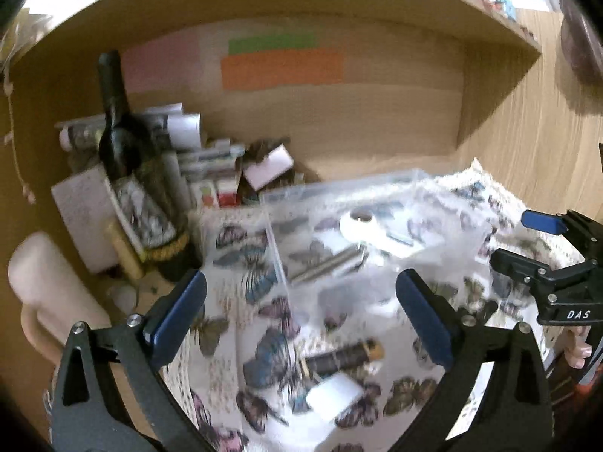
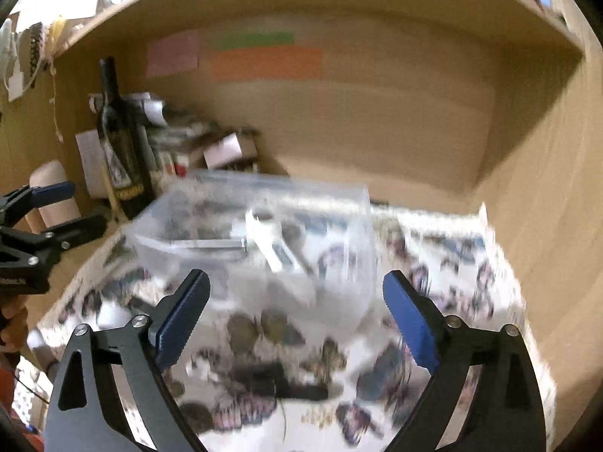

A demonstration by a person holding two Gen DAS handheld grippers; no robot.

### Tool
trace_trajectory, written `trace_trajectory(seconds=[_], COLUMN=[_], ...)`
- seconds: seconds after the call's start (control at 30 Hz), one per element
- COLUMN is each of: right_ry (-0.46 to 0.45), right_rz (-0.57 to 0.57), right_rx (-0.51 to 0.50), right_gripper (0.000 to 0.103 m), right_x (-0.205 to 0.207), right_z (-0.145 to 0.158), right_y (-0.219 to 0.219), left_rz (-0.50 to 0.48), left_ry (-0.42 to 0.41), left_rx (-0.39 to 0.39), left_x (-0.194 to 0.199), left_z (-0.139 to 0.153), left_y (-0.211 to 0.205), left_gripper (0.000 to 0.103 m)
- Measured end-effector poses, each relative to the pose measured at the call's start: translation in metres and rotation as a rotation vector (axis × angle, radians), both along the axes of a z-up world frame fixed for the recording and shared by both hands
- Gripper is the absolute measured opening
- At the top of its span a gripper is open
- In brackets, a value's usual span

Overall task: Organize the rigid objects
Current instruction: 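Grasp the white plug adapter with the left tool while the right tool grasps a black USB stick, then lower the adapter and USB stick into the clear box and open both tools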

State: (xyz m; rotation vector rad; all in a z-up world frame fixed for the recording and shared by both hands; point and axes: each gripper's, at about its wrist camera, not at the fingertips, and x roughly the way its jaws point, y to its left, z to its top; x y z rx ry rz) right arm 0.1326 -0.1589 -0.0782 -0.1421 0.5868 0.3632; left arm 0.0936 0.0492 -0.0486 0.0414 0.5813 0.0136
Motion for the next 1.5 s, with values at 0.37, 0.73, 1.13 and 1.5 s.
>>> trace_trajectory(seconds=[0.37,0.73,1.13,1.5], right_ry=[0.178,0.219,0.079,-0.099], right_rz=[-0.029,-0.018,-0.041,-0.032], right_rx=[0.033,0.017,0.024,0.074], right_gripper=[0.092,0.058,0.057,0.057], right_x=[0.002,0.002,-0.01,0.002], right_z=[-0.061,-0.076,-0.037,0.026], right_y=[-0.014,-0.006,-0.013,-0.006], left_rz=[0.012,-0.018,-0.017,-0.032], left_ry=[0.142,0.227,0.145,-0.05], left_rx=[-0.021,-0.066,-0.102,-0.115], left_x=[-0.012,-0.008,-0.021,-0.009], left_z=[-0.062,-0.088,-0.058,0.02], left_y=[-0.007,-0.01,-0.004,-0.004], left_gripper=[0.102,0.056,0.046,0.046])
